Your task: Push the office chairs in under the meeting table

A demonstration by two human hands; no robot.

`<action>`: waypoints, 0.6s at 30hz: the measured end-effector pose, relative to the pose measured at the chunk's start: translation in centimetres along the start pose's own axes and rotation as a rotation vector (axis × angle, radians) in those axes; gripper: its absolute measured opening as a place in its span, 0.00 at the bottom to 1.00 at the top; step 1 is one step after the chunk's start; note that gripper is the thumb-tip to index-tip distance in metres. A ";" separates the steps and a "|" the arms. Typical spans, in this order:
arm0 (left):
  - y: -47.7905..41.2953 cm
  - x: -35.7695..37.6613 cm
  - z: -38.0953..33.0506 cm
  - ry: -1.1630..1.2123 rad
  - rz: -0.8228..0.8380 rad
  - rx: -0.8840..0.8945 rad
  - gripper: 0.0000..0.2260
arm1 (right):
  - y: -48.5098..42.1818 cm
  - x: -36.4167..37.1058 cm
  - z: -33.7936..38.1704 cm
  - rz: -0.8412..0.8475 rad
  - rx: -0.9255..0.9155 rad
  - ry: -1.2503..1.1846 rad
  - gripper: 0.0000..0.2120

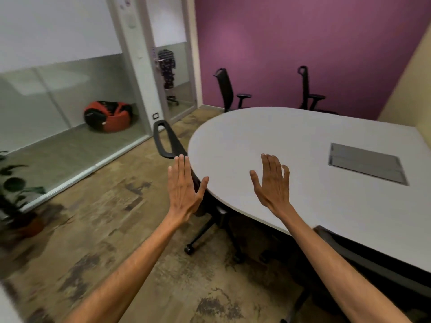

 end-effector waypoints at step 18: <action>2.4 -12.5 30.7 -0.115 -0.168 -0.426 0.38 | -11.0 11.5 34.3 0.042 -0.428 -0.142 0.28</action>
Point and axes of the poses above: each hand's wrist, its own y-axis away from the middle knuckle, its own x-axis out of the palm, z = x × y, the point moved 1 cm from there along -y, towards the middle knuckle, and after that the axes turned 9 degrees about z, right-handed, at the moved point
